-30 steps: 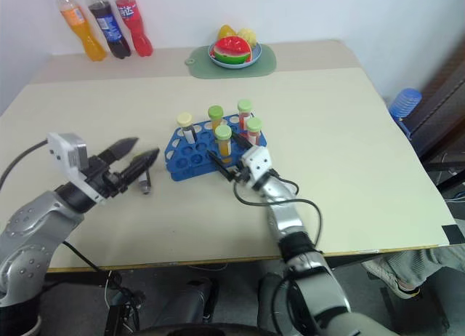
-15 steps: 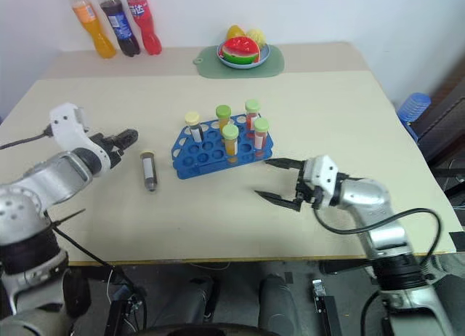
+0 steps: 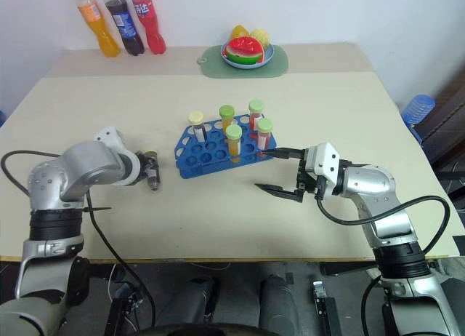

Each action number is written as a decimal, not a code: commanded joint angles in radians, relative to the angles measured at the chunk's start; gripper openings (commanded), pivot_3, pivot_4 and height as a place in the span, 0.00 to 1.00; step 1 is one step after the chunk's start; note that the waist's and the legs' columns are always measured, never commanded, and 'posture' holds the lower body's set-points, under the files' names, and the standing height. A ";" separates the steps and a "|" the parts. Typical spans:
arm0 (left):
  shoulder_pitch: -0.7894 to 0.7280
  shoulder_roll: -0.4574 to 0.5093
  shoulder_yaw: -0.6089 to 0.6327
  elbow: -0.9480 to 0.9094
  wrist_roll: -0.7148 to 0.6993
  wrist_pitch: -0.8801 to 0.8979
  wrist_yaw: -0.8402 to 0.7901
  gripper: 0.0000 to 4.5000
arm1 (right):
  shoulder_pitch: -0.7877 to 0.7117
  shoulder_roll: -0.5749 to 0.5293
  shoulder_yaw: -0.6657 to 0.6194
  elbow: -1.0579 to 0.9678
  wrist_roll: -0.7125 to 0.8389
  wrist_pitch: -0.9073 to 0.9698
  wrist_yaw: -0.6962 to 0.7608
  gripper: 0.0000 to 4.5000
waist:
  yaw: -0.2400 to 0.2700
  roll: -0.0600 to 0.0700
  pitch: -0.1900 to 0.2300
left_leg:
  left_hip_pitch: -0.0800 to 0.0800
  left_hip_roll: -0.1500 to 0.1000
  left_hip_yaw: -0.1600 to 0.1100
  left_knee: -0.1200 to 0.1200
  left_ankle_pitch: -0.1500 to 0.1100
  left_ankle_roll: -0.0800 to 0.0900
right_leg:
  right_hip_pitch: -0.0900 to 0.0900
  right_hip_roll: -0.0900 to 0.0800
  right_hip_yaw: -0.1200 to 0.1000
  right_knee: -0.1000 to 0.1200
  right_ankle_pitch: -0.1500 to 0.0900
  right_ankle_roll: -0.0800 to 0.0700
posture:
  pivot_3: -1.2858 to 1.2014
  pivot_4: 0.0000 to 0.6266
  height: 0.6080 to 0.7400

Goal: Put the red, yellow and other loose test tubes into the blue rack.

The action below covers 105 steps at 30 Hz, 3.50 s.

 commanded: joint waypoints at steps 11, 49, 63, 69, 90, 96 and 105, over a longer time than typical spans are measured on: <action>0.029 0.150 -0.024 -0.146 0.076 0.099 -0.318 0.16 | 0.040 0.006 -0.028 -0.055 0.007 -0.007 -0.042 0.84 | -0.008 0.000 0.000 | 0.002 0.000 0.002 0.000 0.001 -0.002 | -0.001 0.000 0.001 0.006 0.000 0.000 | 0.52 0.24 1.00; 0.509 -0.237 -0.409 -0.403 1.841 -0.960 -1.739 0.16 | 0.150 -0.084 -0.159 -0.144 0.047 0.104 -0.083 0.84 | -0.001 0.001 0.000 | -0.001 0.002 0.005 -0.001 -0.005 0.009 | 0.003 0.000 -0.001 -0.008 0.004 0.000 | 0.52 0.24 1.00; 0.338 -0.170 -0.148 0.078 1.716 -1.245 -1.915 0.16 | 0.137 -0.063 -0.141 -0.122 0.034 0.084 -0.084 0.84 | -0.002 0.001 0.000 | -0.001 0.002 0.004 0.000 -0.005 0.009 | 0.003 0.000 -0.002 -0.008 0.004 0.000 | 0.52 0.24 1.00; 0.324 -0.212 -0.133 0.041 1.673 -1.270 -1.971 0.16 | 0.146 -0.060 -0.143 -0.127 0.035 0.081 -0.085 0.84 | -0.002 0.001 0.000 | -0.001 0.001 0.004 0.000 -0.004 0.008 | 0.003 -0.001 -0.003 -0.008 0.004 0.001 | 0.52 0.24 1.00; 0.181 -0.264 -0.112 0.220 1.679 -1.316 -2.004 0.16 | 0.178 -0.047 -0.144 -0.150 0.039 0.088 -0.097 0.84 | -0.002 0.001 0.000 | -0.001 0.002 0.004 0.000 -0.004 0.008 | 0.003 -0.001 -0.003 -0.008 0.004 0.001 | 0.52 0.24 1.00; 0.176 -0.283 -0.140 0.260 1.687 -1.324 -2.039 0.16 | 0.193 -0.051 -0.151 -0.159 0.041 0.091 -0.102 0.84 | -0.002 0.001 0.000 | -0.001 0.002 0.004 0.000 -0.004 0.008 | 0.002 -0.001 -0.003 -0.008 0.004 0.001 | 0.52 0.24 1.00; 0.210 -0.285 -0.138 0.220 1.679 -1.255 -2.053 0.16 | 0.214 -0.046 -0.151 -0.175 0.041 0.091 -0.120 0.84 | -0.002 0.001 0.000 | -0.001 0.002 0.004 0.000 -0.004 0.008 | 0.003 -0.001 -0.003 -0.008 0.004 0.001 | 0.52 0.24 1.00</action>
